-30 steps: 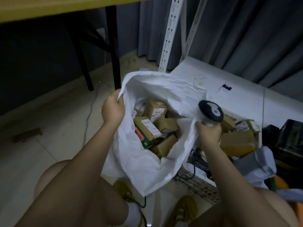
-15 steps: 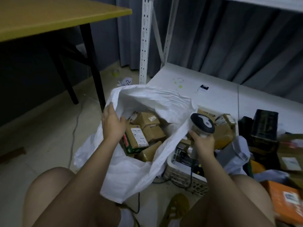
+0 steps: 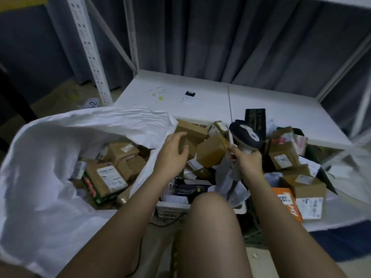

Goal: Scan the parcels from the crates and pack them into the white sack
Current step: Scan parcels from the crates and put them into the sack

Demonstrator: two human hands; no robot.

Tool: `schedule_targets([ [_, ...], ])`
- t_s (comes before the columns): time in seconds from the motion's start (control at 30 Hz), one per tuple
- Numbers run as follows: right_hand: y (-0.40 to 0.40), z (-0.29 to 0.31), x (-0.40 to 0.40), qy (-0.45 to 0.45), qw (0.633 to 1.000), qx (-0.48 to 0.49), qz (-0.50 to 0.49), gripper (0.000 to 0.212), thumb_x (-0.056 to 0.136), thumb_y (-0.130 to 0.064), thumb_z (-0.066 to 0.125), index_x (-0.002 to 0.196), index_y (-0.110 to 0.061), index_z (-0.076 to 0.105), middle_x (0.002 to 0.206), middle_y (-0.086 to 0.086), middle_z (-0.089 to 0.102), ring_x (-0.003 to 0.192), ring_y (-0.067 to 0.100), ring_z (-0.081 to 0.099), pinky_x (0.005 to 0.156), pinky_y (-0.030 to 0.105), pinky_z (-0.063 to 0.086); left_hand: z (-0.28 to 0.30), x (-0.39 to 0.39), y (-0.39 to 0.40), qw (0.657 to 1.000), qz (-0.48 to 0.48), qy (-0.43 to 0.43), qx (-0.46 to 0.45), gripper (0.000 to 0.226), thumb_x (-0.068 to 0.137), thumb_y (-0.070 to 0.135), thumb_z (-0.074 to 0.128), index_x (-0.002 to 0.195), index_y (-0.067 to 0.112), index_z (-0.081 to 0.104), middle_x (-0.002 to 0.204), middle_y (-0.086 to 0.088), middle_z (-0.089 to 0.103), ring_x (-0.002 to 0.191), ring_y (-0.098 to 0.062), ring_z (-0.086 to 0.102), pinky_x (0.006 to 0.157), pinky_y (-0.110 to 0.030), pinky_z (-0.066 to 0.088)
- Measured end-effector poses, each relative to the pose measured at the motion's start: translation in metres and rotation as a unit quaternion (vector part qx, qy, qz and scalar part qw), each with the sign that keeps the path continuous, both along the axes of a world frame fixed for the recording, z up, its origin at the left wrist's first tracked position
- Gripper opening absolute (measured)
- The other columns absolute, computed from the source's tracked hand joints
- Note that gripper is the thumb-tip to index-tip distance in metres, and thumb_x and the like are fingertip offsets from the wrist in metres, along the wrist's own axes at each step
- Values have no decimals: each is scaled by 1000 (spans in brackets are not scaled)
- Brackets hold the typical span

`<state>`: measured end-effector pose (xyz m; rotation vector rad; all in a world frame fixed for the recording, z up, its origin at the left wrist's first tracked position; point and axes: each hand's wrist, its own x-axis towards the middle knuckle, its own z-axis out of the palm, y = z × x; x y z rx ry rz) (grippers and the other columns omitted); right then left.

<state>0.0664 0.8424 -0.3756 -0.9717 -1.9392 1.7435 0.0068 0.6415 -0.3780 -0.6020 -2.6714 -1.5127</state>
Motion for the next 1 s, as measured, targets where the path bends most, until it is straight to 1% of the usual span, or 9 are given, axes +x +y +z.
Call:
schedule_targets([
  [0.17, 46, -44, 17, -48, 994, -22, -100, 29, 81, -19, 75, 99, -1, 63, 90, 17, 68, 87, 32, 64, 76, 43, 51, -21, -20, 74, 993, -58, -70, -69, 39, 97, 25, 51, 135, 18, 47, 136, -4, 46, 118, -20, 49, 91, -26, 39],
  [0.27, 67, -62, 16, -51, 988, -38, -142, 15, 86, -7, 70, 94, -1, 59, 73, 6, 59, 82, 27, 59, 73, 36, 44, -37, -35, 116, 982, -95, -120, -108, 39, 97, 27, 51, 134, 13, 48, 138, -7, 48, 120, -21, 49, 91, -27, 40],
  [0.37, 81, -75, 3, -51, 983, -42, -172, 27, 84, -6, 70, 108, 0, 58, 89, 9, 61, 90, 26, 58, 75, 33, 41, -57, -44, 157, 965, -141, -195, -106, 21, 98, 25, 49, 115, 13, 55, 123, -15, 57, 102, -20, 52, 76, -25, 42],
  [0.43, 87, -81, -12, -65, 981, -47, -179, 38, 83, -12, 71, 117, -1, 58, 99, 9, 61, 93, 23, 58, 77, 35, 44, -74, -48, 182, 951, -160, -242, -105, 16, 97, 28, 50, 97, 13, 52, 110, -19, 59, 101, -28, 55, 78, -30, 42],
  [0.63, 113, -119, -41, -132, 981, -78, -118, 57, 59, -31, 73, 107, 0, 65, 100, 20, 69, 94, 36, 67, 85, 50, 56, -109, -53, 224, 935, -141, -317, -78, 47, 99, 36, 44, 128, 0, 52, 126, -21, 56, 112, -35, 54, 94, -37, 43],
  [0.7, 110, -115, -40, -137, 979, -110, -106, 49, 59, -29, 75, 97, -1, 65, 92, 19, 69, 88, 35, 67, 83, 50, 57, -113, -53, 225, 933, -117, -333, -65, 49, 97, 40, 47, 128, 1, 52, 126, -19, 57, 112, -34, 54, 96, -38, 43],
  [0.77, 105, -111, -35, -137, 975, -151, -86, 17, 76, -13, 74, 81, -1, 61, 76, 14, 66, 74, 30, 66, 76, 43, 56, -116, -56, 220, 935, -105, -328, -81, 50, 93, 39, 56, 126, 1, 53, 123, -17, 58, 110, -34, 55, 90, -36, 43],
  [0.87, 98, -113, -32, -128, 970, -201, -55, 20, 86, -5, 68, 70, -4, 57, 64, 9, 63, 55, 17, 62, 59, 32, 56, -115, -60, 206, 934, -105, -322, -114, 47, 86, 33, 68, 118, 1, 57, 115, -16, 61, 103, -32, 58, 86, -38, 47],
  [1.0, 82, -102, -26, -96, 964, -248, -1, 15, 85, -11, 71, 81, 2, 65, 63, 9, 66, 56, 18, 64, 57, 31, 54, -96, -56, 179, 951, -71, -291, -73, 42, 83, 23, 70, 116, 1, 57, 111, -14, 61, 101, -27, 57, 82, -35, 46],
])
